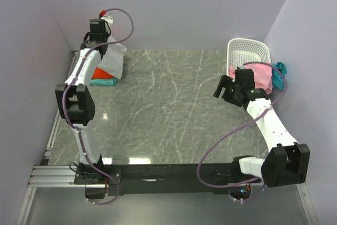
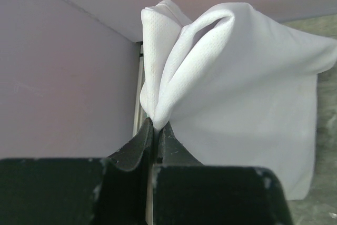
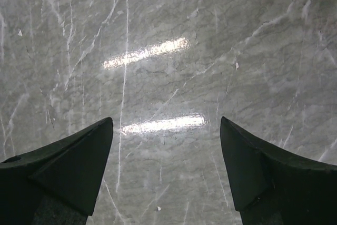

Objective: Fold and stack the t-shirts
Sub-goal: Neatly place the folded tshirt to the corner

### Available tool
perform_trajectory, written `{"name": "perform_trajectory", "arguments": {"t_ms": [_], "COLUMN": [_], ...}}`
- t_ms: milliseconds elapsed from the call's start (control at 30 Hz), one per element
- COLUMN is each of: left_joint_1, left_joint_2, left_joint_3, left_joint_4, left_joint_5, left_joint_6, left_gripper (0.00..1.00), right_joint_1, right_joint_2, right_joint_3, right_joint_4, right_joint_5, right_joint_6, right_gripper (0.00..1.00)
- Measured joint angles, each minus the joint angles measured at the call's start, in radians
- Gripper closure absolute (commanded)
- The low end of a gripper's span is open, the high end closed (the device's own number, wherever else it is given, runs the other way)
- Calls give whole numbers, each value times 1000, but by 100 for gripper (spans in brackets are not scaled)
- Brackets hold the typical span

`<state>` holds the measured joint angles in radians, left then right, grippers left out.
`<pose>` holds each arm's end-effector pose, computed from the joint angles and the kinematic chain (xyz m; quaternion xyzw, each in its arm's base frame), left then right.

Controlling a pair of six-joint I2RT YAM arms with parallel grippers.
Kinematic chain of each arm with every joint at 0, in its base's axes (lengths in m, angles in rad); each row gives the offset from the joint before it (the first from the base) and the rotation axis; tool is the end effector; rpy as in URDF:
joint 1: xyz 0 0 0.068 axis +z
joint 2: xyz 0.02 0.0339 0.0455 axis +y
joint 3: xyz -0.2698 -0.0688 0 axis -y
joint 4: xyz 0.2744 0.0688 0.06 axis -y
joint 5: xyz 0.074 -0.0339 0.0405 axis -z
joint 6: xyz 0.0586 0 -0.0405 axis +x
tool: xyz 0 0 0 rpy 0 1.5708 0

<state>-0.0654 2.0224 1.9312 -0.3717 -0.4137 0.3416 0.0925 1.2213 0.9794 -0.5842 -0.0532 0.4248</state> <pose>0.5311 -0.0112 0.3340 0.0624 0.8370 0.2439 0.4859 0.2966 0.0306 0.2621 0.1445 0.9199 0.1170 0.3452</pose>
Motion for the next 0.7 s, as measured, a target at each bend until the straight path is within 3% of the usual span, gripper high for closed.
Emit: {"name": "perform_trajectory", "arguments": {"t_ms": [233, 700], "left_joint_1": [71, 145], "left_joint_2": [23, 221], "left_joint_3": [0, 43], "left_joint_4": [4, 33], "left_joint_5": [25, 73], "left_joint_6": [37, 61], "left_gripper": [99, 99], "right_joint_1": [0, 0], "right_joint_2": [0, 45], "right_joint_3": [0, 2], "right_joint_4": [0, -5], "right_joint_5": [-15, -27], "right_joint_6": [0, 0], "right_gripper": [13, 16]}}
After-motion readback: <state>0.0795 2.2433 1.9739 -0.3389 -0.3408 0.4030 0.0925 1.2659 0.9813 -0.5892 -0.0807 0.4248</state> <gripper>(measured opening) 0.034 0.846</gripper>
